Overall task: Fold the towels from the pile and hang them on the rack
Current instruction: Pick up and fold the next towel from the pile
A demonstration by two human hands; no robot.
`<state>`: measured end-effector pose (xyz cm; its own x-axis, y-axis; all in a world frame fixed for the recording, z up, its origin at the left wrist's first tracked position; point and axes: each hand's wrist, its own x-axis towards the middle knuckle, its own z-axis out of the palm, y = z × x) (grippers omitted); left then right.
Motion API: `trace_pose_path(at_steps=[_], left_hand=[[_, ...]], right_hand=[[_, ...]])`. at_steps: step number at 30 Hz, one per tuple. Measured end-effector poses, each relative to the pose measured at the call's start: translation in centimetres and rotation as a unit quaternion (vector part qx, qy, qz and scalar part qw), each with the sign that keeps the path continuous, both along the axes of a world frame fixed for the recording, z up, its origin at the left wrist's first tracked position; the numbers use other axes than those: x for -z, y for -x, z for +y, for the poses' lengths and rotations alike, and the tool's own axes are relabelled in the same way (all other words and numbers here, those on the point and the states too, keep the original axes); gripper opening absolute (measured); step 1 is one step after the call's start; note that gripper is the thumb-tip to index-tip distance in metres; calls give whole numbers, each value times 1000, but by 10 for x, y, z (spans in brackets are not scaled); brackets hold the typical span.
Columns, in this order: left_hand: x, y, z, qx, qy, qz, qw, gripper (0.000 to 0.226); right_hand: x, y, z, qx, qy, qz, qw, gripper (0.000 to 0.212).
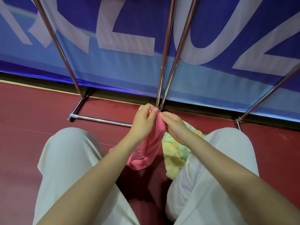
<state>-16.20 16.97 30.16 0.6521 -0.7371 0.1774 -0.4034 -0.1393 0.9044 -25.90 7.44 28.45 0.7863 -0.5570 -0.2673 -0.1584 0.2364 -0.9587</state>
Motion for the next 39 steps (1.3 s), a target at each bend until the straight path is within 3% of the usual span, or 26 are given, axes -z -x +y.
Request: trace_pose_path(at_steps=[8,13,20,26,32,37,39], left_hand=[[15,-13,-1,-56,21,-7,998,18],[12,-28,8,-118,33,-20,992,17],[-3,-68,30,-252,90,38,963,17],[-9,-82,47,-287,109,45,951,20],[-11,-99,59,-342,113,74,930,12],[-9,-113,72,-374,107,105,915,23],[-8,-118,75,-385,98,122,909,28]], right_hand=[[2,16,1,-16,265,69,962,26],[17,21,2,-50,317,93,943,37],[27,34,-1,-93,382,150,907,33],[23,45,-10,-66,426,181,884,13],[20,48,-22,-5,481,187,856,12],[11,47,-20,33,417,92,904,3],[7,46,-19,23,360,52,931,14]])
